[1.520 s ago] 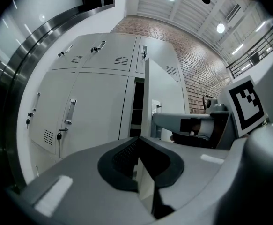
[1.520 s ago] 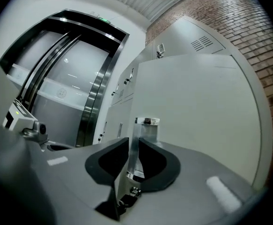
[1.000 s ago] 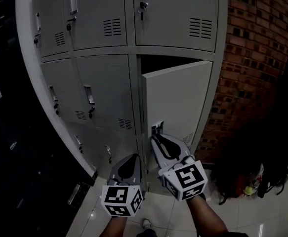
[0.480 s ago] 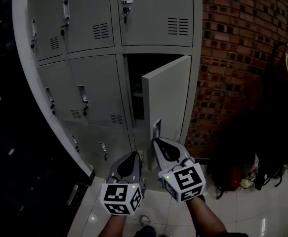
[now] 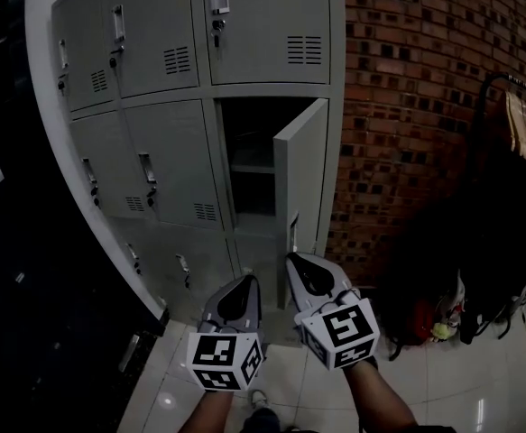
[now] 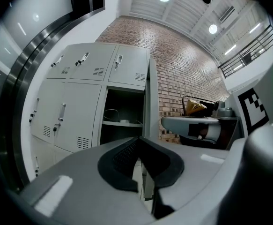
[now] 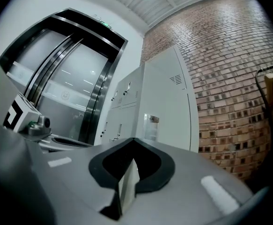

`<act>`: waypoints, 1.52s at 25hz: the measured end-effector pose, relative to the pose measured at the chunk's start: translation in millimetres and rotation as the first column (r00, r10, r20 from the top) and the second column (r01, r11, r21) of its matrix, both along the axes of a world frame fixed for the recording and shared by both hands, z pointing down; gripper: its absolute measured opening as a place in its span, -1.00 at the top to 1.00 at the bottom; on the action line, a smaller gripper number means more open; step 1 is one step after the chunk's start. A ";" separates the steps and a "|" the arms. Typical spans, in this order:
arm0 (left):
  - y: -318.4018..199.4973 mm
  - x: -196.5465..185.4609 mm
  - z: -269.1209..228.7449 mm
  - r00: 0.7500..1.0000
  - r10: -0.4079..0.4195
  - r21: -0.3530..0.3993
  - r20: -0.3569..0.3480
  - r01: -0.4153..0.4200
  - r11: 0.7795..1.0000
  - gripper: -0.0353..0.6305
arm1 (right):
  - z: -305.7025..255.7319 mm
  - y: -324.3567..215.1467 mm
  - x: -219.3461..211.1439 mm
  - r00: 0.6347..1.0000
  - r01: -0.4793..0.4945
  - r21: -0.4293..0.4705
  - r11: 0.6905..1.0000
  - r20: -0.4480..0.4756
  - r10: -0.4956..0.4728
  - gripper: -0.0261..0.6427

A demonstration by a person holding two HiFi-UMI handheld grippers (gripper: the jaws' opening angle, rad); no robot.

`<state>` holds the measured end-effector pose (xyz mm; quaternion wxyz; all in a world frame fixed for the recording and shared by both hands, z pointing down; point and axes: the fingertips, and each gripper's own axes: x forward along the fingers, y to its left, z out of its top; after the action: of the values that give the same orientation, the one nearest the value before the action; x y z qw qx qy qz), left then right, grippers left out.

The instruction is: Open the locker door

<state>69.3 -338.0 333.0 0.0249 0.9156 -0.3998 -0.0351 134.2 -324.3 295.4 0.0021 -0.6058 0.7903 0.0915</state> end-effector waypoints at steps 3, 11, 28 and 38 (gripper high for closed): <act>9.7 1.5 -1.4 1.000 -0.001 0.005 0.005 0.001 1.000 0.88 | -0.8 9.8 0.6 1.000 0.004 0.003 1.000 0.003 -0.004 0.92; 33.6 -3.2 -4.3 0.999 -0.025 0.008 0.020 0.025 1.000 0.88 | 7.0 31.6 -8.4 0.999 0.037 -0.013 0.999 0.019 -0.037 0.92; 113.4 -68.0 -1.9 0.998 -0.050 0.010 0.023 0.050 0.999 0.88 | 32.5 109.1 -87.3 0.997 0.066 -0.047 0.997 0.053 -0.064 0.92; 217.2 -129.6 16.2 0.997 -0.066 -0.021 0.027 0.066 0.998 0.88 | 48.5 212.3 -145.2 0.996 0.061 -0.069 0.996 0.069 -0.056 0.92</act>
<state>-60.3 -120.8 349.2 0.0284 0.9019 -0.4306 -0.0194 -11.0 -112.1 343.9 0.0097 -0.5847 0.8101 0.0427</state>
